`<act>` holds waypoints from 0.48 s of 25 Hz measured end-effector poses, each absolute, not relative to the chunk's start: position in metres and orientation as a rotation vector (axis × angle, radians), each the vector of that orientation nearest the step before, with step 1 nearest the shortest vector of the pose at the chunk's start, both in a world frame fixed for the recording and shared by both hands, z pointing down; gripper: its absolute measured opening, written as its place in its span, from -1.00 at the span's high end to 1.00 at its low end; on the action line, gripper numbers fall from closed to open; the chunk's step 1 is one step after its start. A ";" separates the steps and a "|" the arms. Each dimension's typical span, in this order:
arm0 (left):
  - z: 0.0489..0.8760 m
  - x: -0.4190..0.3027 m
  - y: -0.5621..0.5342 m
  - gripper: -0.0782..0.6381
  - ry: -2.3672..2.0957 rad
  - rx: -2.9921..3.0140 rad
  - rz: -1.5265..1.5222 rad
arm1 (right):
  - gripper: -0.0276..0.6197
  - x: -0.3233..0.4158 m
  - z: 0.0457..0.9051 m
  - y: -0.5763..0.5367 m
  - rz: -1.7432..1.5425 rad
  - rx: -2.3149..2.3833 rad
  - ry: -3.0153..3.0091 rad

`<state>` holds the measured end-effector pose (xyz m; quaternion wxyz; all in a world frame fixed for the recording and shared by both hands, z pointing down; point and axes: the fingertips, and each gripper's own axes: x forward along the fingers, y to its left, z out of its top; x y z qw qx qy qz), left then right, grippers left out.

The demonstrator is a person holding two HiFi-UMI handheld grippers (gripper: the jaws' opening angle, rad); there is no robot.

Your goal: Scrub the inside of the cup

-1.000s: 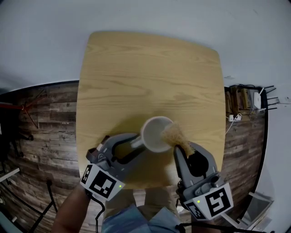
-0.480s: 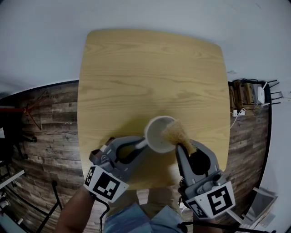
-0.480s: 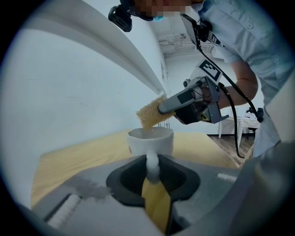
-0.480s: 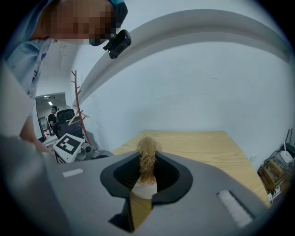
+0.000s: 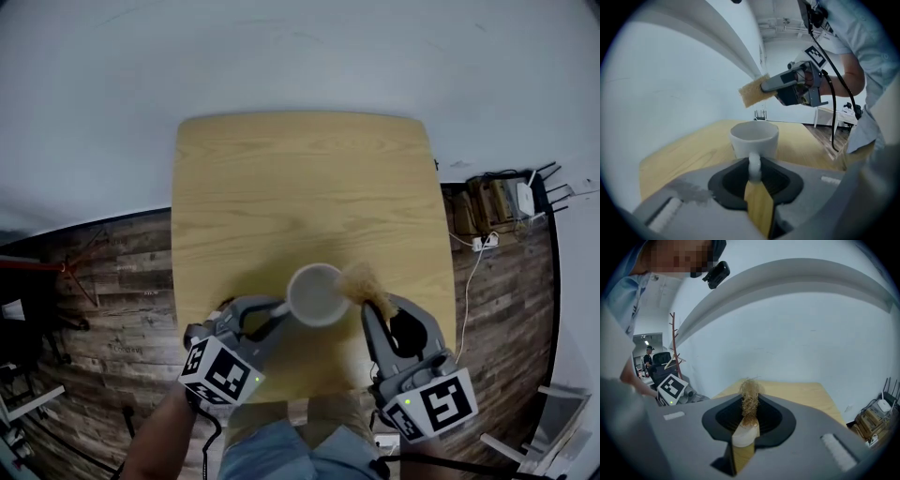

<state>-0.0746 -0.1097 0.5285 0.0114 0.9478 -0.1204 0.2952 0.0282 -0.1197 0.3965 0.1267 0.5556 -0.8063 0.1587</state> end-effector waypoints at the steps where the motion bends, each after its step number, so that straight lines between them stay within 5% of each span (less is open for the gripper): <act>1: 0.528 -0.074 -0.110 0.52 -0.363 2.944 0.960 | 0.71 0.031 0.391 -0.119 0.447 1.607 -2.344; 12: 0.501 -0.054 -0.111 0.52 -0.319 2.921 1.343 | 0.71 0.054 0.380 -0.096 0.428 1.462 -2.349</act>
